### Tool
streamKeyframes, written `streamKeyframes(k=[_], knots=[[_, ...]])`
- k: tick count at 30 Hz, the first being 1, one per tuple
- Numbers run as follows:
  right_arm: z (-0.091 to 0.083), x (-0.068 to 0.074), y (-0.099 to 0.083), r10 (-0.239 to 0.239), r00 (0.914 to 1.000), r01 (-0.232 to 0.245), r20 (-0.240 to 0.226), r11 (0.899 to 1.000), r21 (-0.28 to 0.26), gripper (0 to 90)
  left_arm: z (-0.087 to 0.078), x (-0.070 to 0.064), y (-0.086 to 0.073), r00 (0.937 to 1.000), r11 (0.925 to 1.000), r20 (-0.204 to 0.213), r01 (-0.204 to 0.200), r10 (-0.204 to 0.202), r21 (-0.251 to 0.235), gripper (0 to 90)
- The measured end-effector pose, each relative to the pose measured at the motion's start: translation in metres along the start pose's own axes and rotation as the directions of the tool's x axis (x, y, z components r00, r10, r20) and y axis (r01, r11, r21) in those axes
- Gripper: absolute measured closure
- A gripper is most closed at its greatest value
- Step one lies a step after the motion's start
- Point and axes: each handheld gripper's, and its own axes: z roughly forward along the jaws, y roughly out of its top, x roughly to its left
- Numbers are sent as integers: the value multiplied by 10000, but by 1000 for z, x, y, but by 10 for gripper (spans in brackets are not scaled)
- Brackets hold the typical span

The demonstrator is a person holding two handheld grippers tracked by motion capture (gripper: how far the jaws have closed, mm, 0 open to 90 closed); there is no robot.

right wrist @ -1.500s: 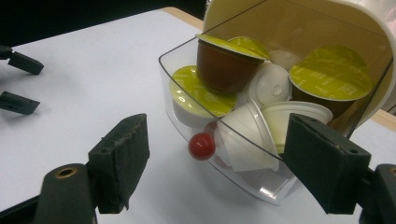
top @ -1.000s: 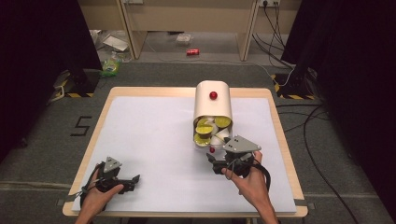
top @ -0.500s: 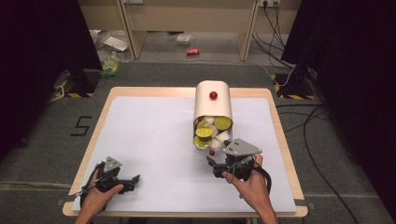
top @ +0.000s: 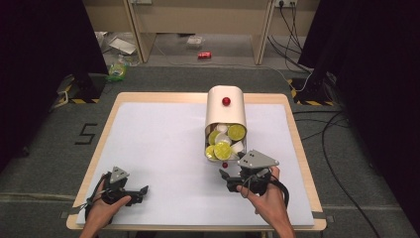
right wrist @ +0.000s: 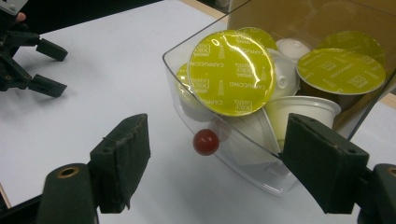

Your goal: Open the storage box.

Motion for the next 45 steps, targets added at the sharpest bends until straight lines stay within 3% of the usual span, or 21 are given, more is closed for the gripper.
streamKeyframes(k=[11,18,39,45], knots=[[-1,0,0,44,10000,-44,-24,10000,15,237,0,0,0,10000,10000,-2,0,0,2,0],[-3,-2,1,390,9992,-391,-57,9991,-181,248,0,0,0,10000,10000,-5,0,0,4,0],[0,-7,8,776,9969,-766,105,9942,-752,248,0,0,0,10000,10000,-27,-15,15,27,0],[4,-5,16,635,9979,-622,125,9941,-886,248,0,0,0,10000,10000,-34,-24,24,33,0]])
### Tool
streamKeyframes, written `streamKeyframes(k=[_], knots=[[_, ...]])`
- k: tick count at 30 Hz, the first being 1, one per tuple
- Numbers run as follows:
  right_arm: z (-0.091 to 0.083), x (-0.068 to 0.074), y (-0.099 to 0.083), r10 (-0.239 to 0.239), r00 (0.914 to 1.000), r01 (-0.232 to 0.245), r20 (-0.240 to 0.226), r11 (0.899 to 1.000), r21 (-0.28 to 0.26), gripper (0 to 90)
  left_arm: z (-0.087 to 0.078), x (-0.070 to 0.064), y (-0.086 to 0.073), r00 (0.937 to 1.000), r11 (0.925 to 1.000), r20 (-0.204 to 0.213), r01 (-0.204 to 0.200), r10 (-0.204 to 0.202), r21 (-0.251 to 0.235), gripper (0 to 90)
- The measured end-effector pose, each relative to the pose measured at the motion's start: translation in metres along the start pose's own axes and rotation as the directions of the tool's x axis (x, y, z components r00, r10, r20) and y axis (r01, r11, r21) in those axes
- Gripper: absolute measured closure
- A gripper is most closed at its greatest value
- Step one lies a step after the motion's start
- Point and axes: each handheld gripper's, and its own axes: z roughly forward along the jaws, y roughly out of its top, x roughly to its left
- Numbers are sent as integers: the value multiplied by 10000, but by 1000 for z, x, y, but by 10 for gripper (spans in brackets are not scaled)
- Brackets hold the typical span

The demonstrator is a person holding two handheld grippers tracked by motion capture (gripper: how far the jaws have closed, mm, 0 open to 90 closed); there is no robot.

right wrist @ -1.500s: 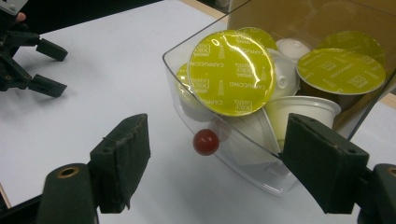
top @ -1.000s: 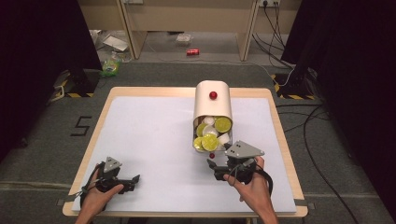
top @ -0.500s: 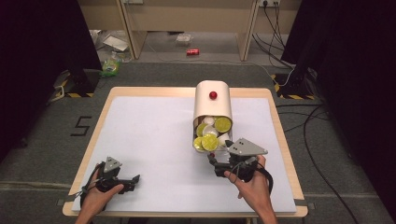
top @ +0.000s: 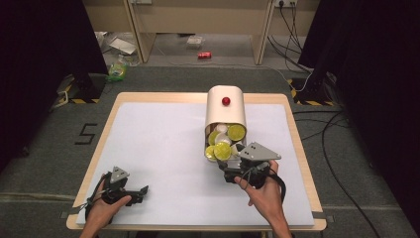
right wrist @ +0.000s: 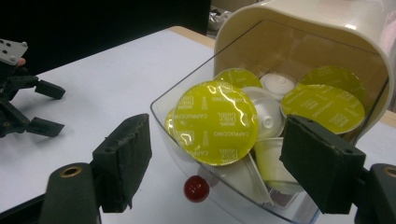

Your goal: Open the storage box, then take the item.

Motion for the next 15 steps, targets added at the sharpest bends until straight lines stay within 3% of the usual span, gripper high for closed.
streamKeyframes(k=[15], knots=[[20,1,9,10,9999,-9,106,10000,-51,248,0,0,0,10000,10000,-3,5,-5,-18,0]])
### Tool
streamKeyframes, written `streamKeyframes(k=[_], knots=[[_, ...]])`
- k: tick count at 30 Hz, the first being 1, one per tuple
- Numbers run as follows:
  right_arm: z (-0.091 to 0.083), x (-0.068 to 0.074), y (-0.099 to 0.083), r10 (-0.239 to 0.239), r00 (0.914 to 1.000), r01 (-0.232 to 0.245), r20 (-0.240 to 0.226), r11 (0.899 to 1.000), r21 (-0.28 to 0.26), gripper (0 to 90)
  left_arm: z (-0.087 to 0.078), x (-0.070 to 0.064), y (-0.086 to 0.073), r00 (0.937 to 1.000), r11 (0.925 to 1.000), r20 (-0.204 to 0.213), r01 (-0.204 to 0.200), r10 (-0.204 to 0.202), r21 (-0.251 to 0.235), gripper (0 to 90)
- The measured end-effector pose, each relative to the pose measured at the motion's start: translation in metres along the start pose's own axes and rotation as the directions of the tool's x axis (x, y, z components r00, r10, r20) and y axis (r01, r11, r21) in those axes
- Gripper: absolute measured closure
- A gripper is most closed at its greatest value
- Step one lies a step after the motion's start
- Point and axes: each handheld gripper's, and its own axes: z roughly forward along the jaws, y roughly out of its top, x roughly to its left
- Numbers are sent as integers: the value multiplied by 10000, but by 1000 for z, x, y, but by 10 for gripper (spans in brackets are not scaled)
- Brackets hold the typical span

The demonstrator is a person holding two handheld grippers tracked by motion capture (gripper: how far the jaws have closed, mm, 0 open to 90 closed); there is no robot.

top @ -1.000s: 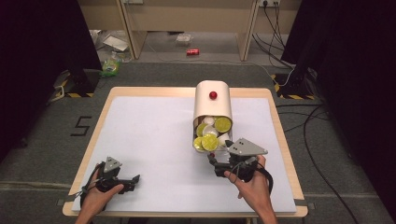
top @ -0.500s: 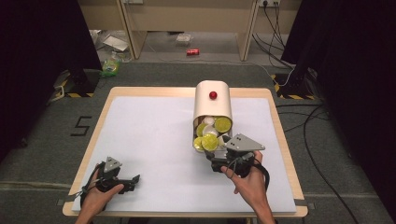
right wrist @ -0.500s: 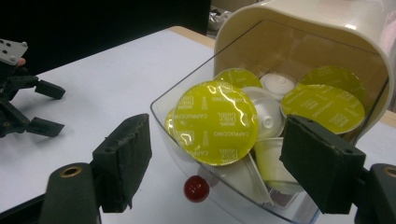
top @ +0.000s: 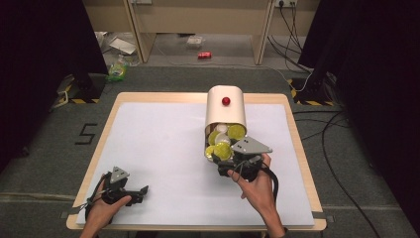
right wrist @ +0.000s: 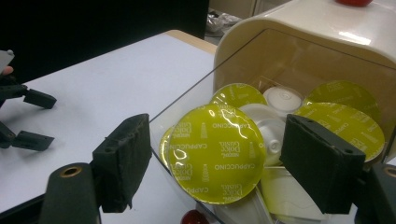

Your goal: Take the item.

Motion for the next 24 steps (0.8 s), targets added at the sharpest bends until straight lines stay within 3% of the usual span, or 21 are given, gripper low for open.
streamKeyframes(k=[24], knots=[[15,3,0,-111,9997,106,235,9997,232,254,0,0,0,10000,10000,8,3,-3,-7,0]])
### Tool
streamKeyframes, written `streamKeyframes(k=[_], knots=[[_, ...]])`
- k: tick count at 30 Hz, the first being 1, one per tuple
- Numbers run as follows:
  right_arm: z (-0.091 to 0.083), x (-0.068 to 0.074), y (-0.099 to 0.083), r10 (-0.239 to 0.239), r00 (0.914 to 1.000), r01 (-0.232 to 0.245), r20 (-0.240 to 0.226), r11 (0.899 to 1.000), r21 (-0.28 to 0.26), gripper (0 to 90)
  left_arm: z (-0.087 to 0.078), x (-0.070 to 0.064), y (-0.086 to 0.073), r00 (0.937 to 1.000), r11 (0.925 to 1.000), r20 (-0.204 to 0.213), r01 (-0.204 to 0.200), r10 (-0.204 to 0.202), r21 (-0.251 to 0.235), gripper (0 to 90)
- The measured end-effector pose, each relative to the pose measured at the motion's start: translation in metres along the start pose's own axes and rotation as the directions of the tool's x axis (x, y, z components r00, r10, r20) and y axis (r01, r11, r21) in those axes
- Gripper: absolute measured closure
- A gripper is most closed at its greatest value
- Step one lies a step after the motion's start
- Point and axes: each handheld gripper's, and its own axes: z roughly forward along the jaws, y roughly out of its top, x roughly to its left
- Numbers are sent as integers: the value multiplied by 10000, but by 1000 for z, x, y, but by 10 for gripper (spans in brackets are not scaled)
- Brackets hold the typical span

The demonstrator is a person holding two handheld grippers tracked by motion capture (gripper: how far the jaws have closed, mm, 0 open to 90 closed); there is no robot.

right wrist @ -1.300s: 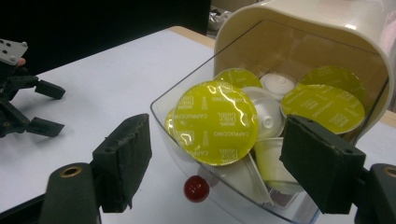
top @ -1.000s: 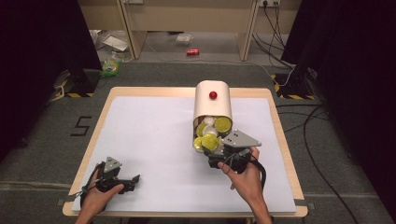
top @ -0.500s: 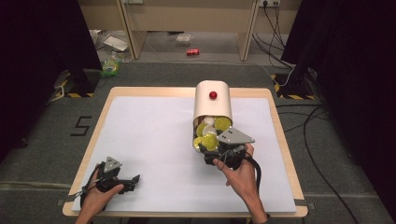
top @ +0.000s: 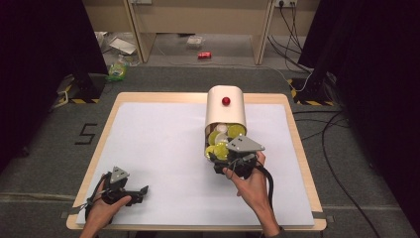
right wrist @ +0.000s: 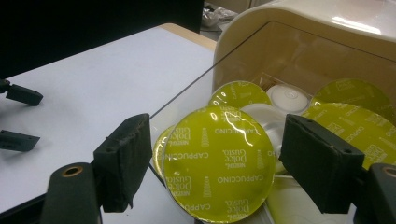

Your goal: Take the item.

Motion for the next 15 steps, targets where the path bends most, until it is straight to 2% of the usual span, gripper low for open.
streamKeyframes(k=[5,15], knots=[[1,0,0,-12,10000,12,-3,10000,54,257,0,0,0,10000,10000,5,-1,1,1,0],[2,-2,-2,58,9999,-57,-131,10000,79,375,0,0,0,10000,10000,6,2,-2,-2,0]])
